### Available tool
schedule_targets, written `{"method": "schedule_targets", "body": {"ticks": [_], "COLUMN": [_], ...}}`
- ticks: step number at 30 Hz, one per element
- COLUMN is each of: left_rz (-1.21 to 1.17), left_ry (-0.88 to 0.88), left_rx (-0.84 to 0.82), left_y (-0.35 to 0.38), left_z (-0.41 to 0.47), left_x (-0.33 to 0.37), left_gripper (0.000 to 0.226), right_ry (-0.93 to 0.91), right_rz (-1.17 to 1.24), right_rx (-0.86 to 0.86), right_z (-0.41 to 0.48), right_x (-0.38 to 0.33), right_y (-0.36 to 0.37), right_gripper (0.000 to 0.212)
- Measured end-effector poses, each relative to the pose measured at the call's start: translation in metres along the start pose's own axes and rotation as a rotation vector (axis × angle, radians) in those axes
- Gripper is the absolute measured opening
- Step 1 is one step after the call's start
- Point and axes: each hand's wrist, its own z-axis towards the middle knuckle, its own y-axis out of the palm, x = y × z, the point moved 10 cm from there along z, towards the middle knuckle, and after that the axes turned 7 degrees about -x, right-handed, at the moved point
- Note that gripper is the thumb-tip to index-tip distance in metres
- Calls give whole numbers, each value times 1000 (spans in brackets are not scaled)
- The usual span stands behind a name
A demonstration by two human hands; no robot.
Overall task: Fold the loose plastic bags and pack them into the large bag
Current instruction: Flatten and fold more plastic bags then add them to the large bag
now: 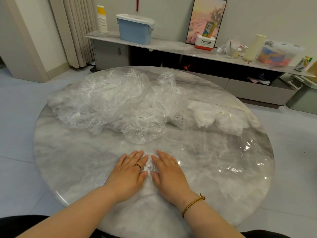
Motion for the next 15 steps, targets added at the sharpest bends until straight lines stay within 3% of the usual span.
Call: {"method": "schedule_targets", "body": {"ticks": [2, 4, 6, 10, 15], "left_rz": [-119, -192, -254, -298, -291], "left_ry": [-44, -91, -141, -221, -282], "left_rx": [81, 179, 209, 164, 74], "left_y": [-17, -33, -40, -36, -31], "left_z": [-1, -1, 0, -1, -5], "left_x": [-9, -21, -34, -51, -56], "left_gripper": [71, 51, 45, 37, 21], "right_ry": [8, -35, -114, -173, -67], "right_rz": [-16, -6, -69, -183, -205], "right_rx": [136, 241, 159, -118, -56], "right_z": [-3, -9, -12, -22, -17], "right_x": [0, -11, -26, -34, -13], "right_y": [-19, -46, -50, -25, -22], "right_gripper": [75, 40, 24, 25, 26]}}
